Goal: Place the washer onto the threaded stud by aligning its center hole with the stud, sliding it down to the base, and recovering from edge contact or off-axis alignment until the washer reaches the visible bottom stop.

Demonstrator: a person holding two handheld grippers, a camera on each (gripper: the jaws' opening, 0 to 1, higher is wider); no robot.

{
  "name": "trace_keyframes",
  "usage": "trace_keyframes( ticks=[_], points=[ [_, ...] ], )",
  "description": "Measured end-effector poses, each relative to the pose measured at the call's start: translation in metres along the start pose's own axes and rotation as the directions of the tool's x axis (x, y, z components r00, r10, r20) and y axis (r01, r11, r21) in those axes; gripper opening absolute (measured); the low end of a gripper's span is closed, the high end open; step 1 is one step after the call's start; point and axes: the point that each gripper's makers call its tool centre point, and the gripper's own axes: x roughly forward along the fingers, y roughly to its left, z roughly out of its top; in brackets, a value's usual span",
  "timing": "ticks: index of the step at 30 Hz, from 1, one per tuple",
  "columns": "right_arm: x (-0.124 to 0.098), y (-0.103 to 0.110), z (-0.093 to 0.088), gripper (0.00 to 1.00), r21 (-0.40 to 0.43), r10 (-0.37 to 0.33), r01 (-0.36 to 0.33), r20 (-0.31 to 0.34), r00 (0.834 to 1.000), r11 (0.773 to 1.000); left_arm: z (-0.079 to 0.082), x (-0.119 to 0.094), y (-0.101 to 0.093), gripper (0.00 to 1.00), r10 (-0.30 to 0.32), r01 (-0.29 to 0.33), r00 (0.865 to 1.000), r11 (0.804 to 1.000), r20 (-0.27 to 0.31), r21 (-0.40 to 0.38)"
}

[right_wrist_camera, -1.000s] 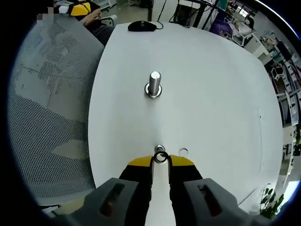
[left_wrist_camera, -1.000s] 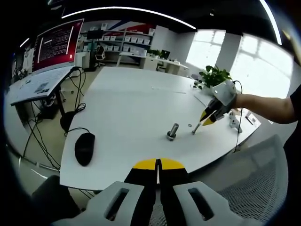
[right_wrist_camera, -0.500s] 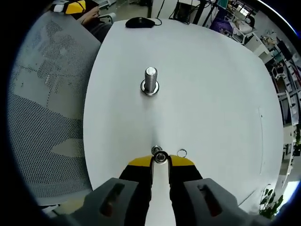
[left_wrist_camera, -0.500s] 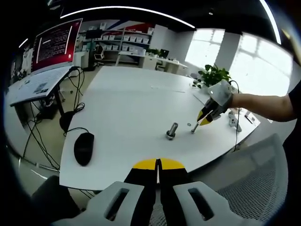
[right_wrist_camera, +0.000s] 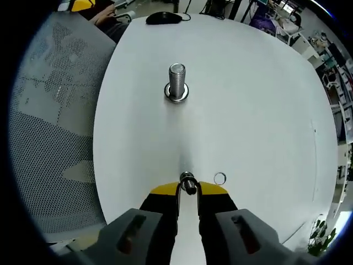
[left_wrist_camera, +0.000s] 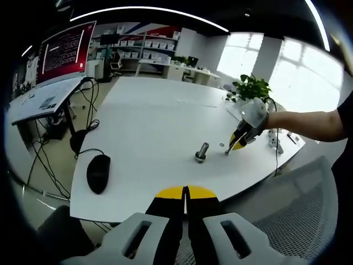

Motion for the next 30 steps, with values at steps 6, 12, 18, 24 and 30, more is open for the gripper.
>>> trace_keyframes(
  ticks=[6, 12, 18, 24, 30],
  points=[
    [0.008, 0.002, -0.006, 0.14, 0.025, 0.016, -0.015, -0.021, 1.000, 1.000, -0.006, 0.001, 0.001, 0.00, 0.010, -0.009, 0.999, 1.000, -0.042, 0.013],
    [0.012, 0.005, -0.009, 0.14, 0.037, 0.024, -0.022, -0.036, 0.999, 0.999, -0.005, 0.001, 0.000, 0.00, 0.005, -0.005, 1.000, 1.000, -0.031, 0.009],
    [0.010, 0.006, -0.007, 0.14, 0.039, 0.025, -0.024, -0.032, 0.999, 0.999, -0.003, 0.000, 0.000, 0.00, 0.005, -0.005, 1.000, 1.000, -0.019, 0.007],
    [0.009, 0.008, 0.001, 0.37, 0.094, 0.029, -0.033, 0.043, 0.999, 0.995, -0.003, 0.000, 0.000, 0.00, 0.005, -0.005, 1.000, 1.000, -0.018, 0.007],
    [0.000, 0.006, -0.002, 0.42, 0.108, 0.010, -0.017, 0.065, 0.998, 0.994, -0.002, 0.000, 0.000, 0.00, 0.004, -0.004, 1.000, 1.000, -0.015, 0.007]
  ],
)
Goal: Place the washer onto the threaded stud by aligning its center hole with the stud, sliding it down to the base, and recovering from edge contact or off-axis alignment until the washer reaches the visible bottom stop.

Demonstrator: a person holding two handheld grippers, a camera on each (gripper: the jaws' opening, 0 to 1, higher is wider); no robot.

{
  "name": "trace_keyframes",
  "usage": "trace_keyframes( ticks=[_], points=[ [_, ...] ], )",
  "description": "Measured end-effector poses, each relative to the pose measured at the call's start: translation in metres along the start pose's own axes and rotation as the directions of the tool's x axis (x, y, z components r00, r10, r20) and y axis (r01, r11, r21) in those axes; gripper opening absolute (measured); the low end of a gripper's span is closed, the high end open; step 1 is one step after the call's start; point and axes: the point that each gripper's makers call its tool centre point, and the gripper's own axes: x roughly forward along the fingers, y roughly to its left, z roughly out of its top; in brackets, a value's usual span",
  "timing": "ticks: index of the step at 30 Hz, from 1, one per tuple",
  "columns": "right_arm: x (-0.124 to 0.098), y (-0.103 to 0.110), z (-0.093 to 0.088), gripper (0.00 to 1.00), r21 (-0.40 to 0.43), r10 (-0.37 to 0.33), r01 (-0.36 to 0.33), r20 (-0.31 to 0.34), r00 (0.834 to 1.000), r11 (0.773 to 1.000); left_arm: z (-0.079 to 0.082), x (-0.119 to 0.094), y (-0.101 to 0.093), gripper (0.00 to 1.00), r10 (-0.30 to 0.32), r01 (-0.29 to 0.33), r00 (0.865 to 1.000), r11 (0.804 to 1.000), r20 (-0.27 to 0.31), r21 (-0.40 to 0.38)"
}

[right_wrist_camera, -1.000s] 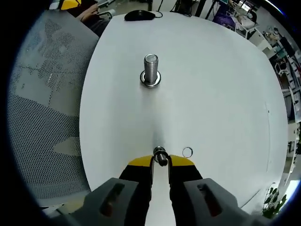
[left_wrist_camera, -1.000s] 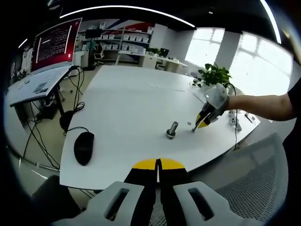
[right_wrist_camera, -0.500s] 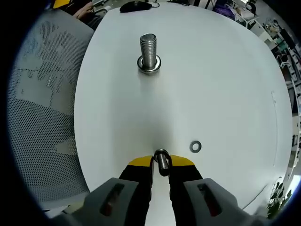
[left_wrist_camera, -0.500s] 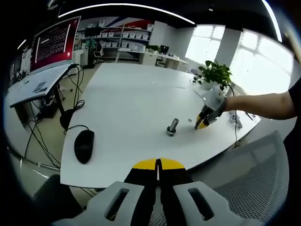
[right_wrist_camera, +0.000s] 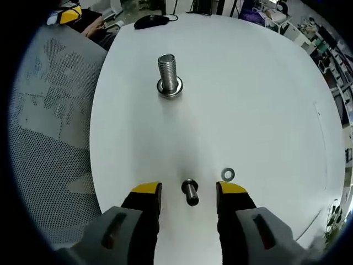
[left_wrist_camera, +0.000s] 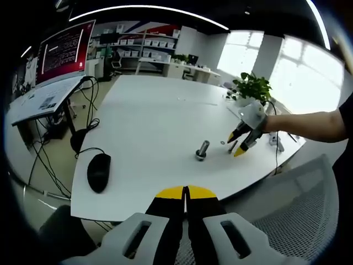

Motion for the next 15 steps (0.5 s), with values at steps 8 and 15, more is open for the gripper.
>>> trace_keyframes(
  ticks=[8, 15],
  points=[
    [-0.019, -0.005, -0.002, 0.39, 0.020, -0.020, 0.019, 0.057, 0.998, 1.000, 0.001, 0.000, 0.000, 0.00, 0.001, -0.001, 1.000, 1.000, 0.006, 0.002],
    [-0.023, -0.009, -0.015, 0.33, 0.017, -0.025, 0.024, 0.046, 0.999, 1.000, 0.002, 0.000, 0.000, 0.00, -0.001, 0.001, 1.000, 1.000, 0.010, 0.001]
  ],
)
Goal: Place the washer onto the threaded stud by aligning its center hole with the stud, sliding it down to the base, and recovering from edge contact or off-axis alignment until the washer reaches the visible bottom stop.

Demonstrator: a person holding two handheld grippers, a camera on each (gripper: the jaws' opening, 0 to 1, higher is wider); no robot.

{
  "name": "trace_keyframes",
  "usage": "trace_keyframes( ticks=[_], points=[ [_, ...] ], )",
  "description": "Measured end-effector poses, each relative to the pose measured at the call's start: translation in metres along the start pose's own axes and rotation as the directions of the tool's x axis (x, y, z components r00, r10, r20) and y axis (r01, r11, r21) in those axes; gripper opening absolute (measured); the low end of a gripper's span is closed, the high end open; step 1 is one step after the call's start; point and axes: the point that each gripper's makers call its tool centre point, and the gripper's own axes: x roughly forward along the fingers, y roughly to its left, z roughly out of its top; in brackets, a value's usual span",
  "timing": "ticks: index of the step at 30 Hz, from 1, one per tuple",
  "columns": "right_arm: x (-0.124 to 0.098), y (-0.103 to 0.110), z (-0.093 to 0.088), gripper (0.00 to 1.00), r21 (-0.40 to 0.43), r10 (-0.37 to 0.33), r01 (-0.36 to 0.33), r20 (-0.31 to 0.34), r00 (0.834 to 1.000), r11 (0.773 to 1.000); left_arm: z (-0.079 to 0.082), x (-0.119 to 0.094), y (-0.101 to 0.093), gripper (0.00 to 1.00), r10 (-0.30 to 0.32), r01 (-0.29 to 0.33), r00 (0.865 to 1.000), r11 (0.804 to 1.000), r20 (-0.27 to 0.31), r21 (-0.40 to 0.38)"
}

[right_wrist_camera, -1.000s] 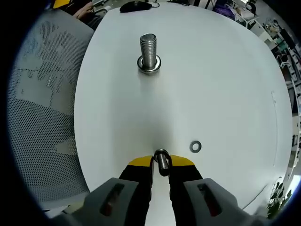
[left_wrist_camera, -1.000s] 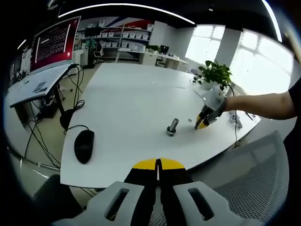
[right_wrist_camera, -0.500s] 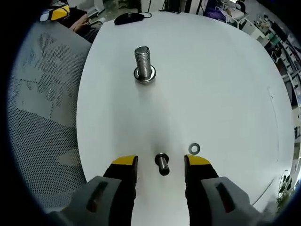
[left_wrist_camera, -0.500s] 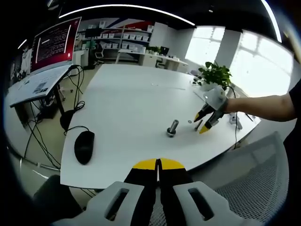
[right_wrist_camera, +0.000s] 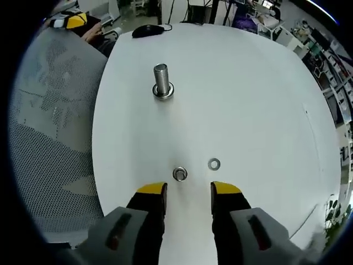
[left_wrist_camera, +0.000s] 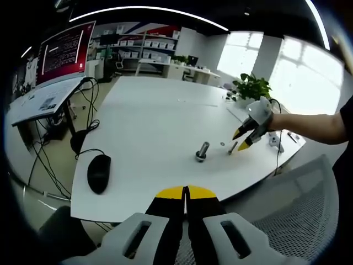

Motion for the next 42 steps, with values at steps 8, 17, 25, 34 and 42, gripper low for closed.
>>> trace_keyframes(
  ticks=[8, 17, 25, 34, 42],
  points=[
    [0.001, -0.001, -0.019, 0.23, -0.049, 0.011, -0.014, -0.053, 0.999, 0.999, 0.001, 0.000, -0.001, 0.00, -0.006, 0.006, 1.000, 1.000, 0.003, 0.003],
    [0.003, -0.009, -0.021, 0.03, -0.033, 0.002, -0.004, -0.051, 0.999, 0.999, -0.001, 0.000, 0.000, 0.00, 0.003, -0.003, 1.000, 1.000, -0.005, -0.001],
    [0.010, -0.017, -0.023, 0.03, -0.053, -0.007, 0.003, -0.083, 0.996, 0.999, -0.001, 0.000, 0.001, 0.00, 0.006, -0.006, 1.000, 1.000, -0.006, -0.002],
    [0.017, -0.026, -0.019, 0.05, -0.061, -0.018, 0.011, -0.103, 0.995, 0.998, 0.000, 0.000, 0.001, 0.00, 0.006, -0.006, 1.000, 1.000, 0.000, -0.003],
    [0.026, -0.033, -0.020, 0.19, -0.035, -0.003, -0.002, -0.130, 0.991, 0.999, 0.001, 0.000, 0.000, 0.00, 0.002, -0.002, 1.000, 1.000, 0.001, -0.001]
  ],
)
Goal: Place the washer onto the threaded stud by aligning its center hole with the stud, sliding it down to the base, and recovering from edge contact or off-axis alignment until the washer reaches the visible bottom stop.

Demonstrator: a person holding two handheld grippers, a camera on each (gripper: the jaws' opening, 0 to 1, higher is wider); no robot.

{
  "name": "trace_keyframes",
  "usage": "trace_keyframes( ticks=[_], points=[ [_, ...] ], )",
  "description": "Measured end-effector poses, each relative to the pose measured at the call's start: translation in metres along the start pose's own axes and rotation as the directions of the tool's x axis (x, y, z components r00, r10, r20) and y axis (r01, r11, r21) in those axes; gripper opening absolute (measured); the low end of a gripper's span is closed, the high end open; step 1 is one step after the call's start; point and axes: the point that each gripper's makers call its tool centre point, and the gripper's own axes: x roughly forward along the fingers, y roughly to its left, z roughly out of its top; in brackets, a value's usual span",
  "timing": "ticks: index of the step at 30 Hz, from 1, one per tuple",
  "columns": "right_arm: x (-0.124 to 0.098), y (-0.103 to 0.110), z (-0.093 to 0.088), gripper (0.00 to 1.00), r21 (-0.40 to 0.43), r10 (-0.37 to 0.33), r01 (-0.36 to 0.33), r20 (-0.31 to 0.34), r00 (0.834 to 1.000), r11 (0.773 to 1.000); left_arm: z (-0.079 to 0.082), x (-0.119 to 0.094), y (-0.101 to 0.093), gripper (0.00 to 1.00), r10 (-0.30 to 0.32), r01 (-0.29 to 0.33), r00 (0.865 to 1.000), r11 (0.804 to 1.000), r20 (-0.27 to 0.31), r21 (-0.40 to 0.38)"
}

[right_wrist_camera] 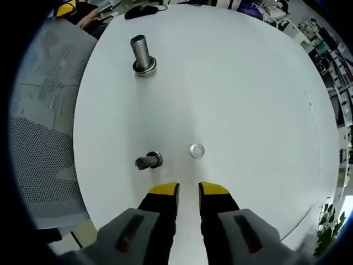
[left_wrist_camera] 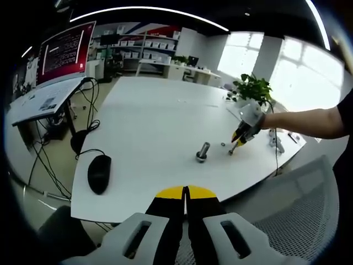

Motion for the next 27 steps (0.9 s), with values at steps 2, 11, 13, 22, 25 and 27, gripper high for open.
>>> trace_keyframes(
  ticks=[2, 11, 13, 22, 25, 27],
  points=[
    [0.003, 0.000, -0.002, 0.21, 0.007, 0.013, -0.013, -0.014, 1.000, 1.000, 0.000, 0.000, 0.000, 0.00, -0.001, 0.001, 1.000, 1.000, 0.000, 0.000],
    [0.008, -0.009, -0.006, 0.22, -0.003, 0.016, -0.016, -0.031, 0.999, 1.000, -0.001, 0.000, 0.000, 0.00, 0.002, -0.002, 1.000, 1.000, -0.004, -0.001],
    [0.009, -0.008, -0.006, 0.22, -0.003, 0.027, -0.027, -0.030, 0.999, 1.000, 0.000, 0.000, 0.000, 0.00, 0.002, -0.002, 1.000, 1.000, 0.000, -0.004],
    [0.013, -0.012, 0.010, 0.21, 0.028, 0.057, -0.057, 0.020, 0.998, 0.998, -0.001, 0.000, 0.000, 0.00, 0.004, -0.004, 1.000, 1.000, -0.005, -0.004],
    [0.013, -0.012, 0.013, 0.21, 0.016, 0.058, -0.059, 0.026, 0.998, 0.998, -0.002, 0.000, 0.000, 0.00, 0.003, -0.003, 1.000, 1.000, -0.009, -0.003],
    [0.013, -0.012, 0.018, 0.22, 0.026, 0.059, -0.061, 0.045, 0.997, 0.998, -0.002, 0.000, 0.000, 0.00, 0.002, -0.002, 1.000, 1.000, -0.010, -0.003]
  ],
)
